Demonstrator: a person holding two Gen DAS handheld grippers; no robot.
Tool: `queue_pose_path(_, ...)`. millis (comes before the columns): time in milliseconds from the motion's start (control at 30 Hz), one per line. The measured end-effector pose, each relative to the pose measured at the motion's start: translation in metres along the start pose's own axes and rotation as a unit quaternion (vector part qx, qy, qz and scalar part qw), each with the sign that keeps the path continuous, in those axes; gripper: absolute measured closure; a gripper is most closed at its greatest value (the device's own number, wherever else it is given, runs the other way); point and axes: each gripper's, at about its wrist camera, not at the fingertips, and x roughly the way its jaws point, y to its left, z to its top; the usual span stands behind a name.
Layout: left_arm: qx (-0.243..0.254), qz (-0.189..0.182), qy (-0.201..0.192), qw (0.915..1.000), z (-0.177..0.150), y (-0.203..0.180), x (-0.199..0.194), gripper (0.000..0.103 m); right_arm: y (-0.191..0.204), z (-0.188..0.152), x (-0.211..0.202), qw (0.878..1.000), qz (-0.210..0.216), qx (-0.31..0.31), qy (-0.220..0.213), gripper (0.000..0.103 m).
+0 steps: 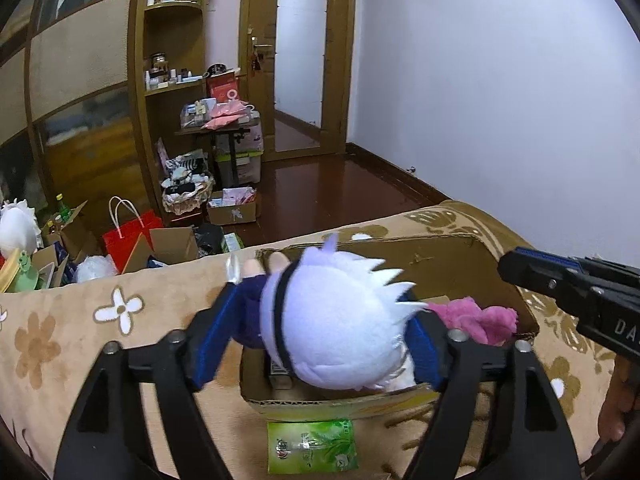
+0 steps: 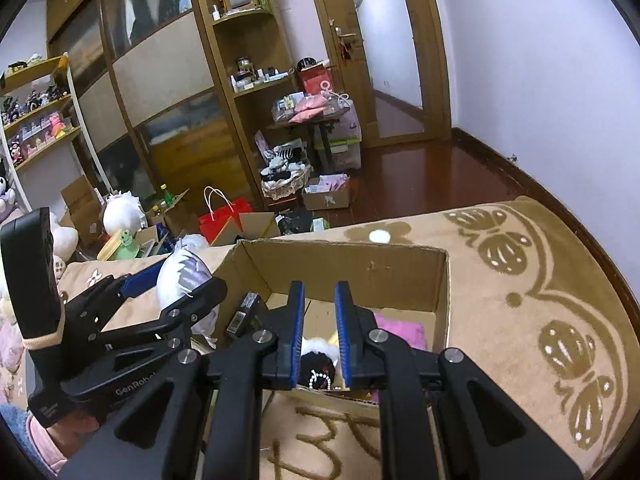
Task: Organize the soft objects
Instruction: 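Lift the doll and pompom toy into the box and open both tools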
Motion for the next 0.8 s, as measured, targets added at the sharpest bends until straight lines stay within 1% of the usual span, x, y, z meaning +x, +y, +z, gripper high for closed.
queue_pose_path(100, -0.005, -0.004, 0.002, 1.0, 0.0, 0.003, 0.001, 0.02, -0.002, 0.0, 0.001, 1.0, 0.001, 0.007, 0.003, 0.08)
queue_pose_path(167, -0.009, -0.007, 0.008, 0.9999, 0.0, 0.005, 0.002, 0.017, -0.004, -0.002, 0.001, 1.0, 0.001, 0.013, 0.005, 0.069)
queue_pose_path(233, -0.012, -0.01, 0.009, 0.9998, 0.0, 0.005, 0.002, 0.014, -0.004, -0.003, 0.001, 1.0, 0.001, 0.017, 0.006, 0.067)
queue_pose_path(367, -0.008, -0.024, 0.009, 0.9996, 0.001, 0.001, 0.003, 0.013, -0.006, -0.004, 0.0, 1.0, 0.0, 0.021, 0.008, 0.062)
queue_pose_path(467, -0.002, -0.016, 0.005, 0.9999, 0.002, -0.002, 0.001, 0.013, -0.008, -0.004, -0.001, 1.0, -0.001, 0.024, 0.009, 0.059)
queue_pose_path(500, -0.002, -0.015, 0.004, 0.9999, 0.002, -0.003, 0.001, 0.012, -0.008, -0.004, -0.001, 1.0, -0.001, 0.026, 0.009, 0.057)
queue_pose_path(533, -0.004, -0.016, 0.005, 0.9999, 0.002, -0.002, 0.0, 0.012, -0.008, -0.004, -0.002, 1.0, -0.002, 0.028, 0.009, 0.05)
queue_pose_path(567, -0.006, -0.018, 0.008, 0.9998, 0.003, -0.002, 0.0, 0.011, -0.008, -0.005, -0.002, 1.0, -0.003, 0.029, 0.009, 0.047)
queue_pose_path(633, -0.007, -0.02, 0.017, 0.9996, 0.003, 0.0, -0.001, 0.01, -0.008, -0.006, -0.003, 1.0, -0.005, 0.03, 0.008, 0.045)
queue_pose_path(667, -0.005, -0.017, 0.018, 0.9997, 0.003, 0.001, -0.002, 0.01, -0.009, -0.007, -0.004, 0.999, -0.005, 0.032, 0.009, 0.041)
queue_pose_path(800, -0.006, 0.002, 0.025, 0.9997, 0.001, 0.006, -0.009, 0.009, -0.009, -0.01, -0.005, 0.999, -0.005, 0.04, 0.015, 0.033)
